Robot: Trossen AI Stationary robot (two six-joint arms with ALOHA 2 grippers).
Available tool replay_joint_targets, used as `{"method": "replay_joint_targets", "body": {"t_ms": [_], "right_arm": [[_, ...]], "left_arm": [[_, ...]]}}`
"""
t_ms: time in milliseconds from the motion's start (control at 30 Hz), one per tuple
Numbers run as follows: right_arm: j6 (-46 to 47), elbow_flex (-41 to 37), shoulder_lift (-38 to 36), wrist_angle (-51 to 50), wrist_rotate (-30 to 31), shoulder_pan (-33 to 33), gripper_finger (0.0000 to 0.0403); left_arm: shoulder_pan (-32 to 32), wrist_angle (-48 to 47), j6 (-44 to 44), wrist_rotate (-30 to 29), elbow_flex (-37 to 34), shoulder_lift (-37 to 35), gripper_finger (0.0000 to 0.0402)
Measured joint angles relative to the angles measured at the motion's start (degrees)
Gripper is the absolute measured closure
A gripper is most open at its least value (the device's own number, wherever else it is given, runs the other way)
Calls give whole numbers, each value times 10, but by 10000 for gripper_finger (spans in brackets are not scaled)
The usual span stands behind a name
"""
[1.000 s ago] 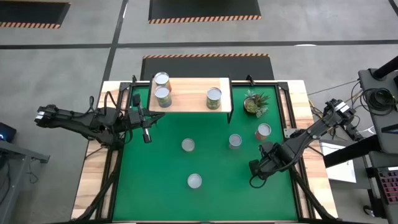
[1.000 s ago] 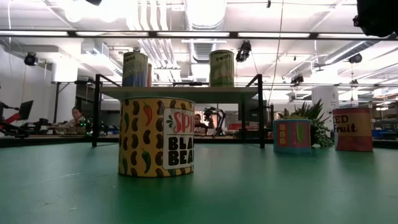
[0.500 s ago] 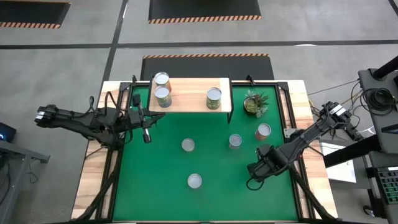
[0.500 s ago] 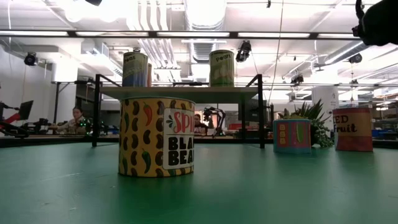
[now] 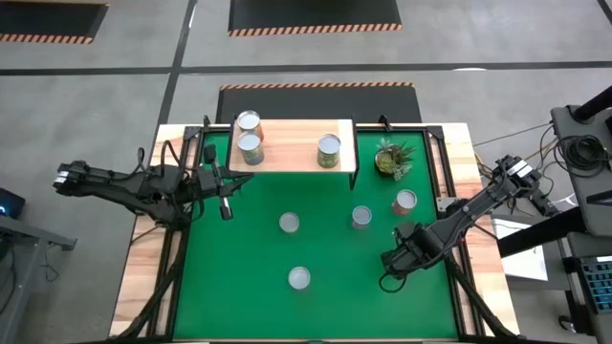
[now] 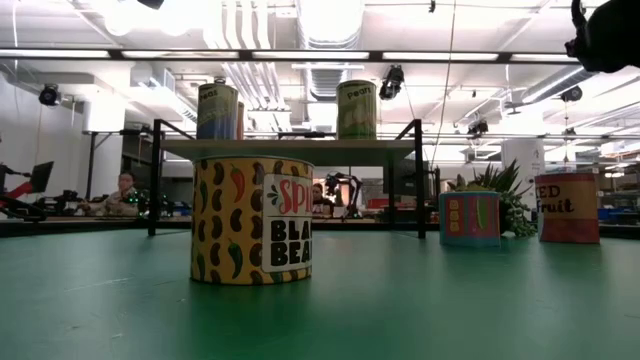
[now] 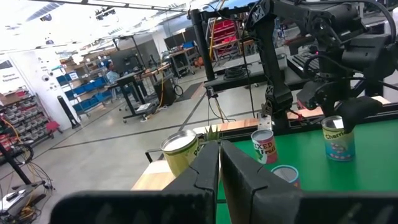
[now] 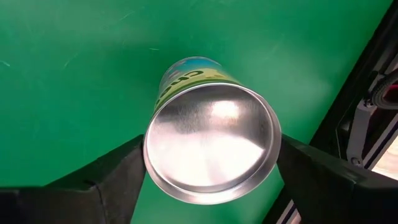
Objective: Pick and place cans onto a shelf
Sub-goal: Put the big light blue can on the shelf aligned with the other big green can
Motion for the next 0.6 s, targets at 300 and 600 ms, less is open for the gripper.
{"method": "replay_joint_targets", "body": {"t_ms": [300, 600], "right_arm": [[-86, 77, -15, -4, 90, -24, 79], [-267, 236, -16, -4, 243, -80, 79]], "left_arm": [[0, 3, 0, 0, 0, 0, 402], [0, 2, 0, 0, 0, 0, 402]]}}
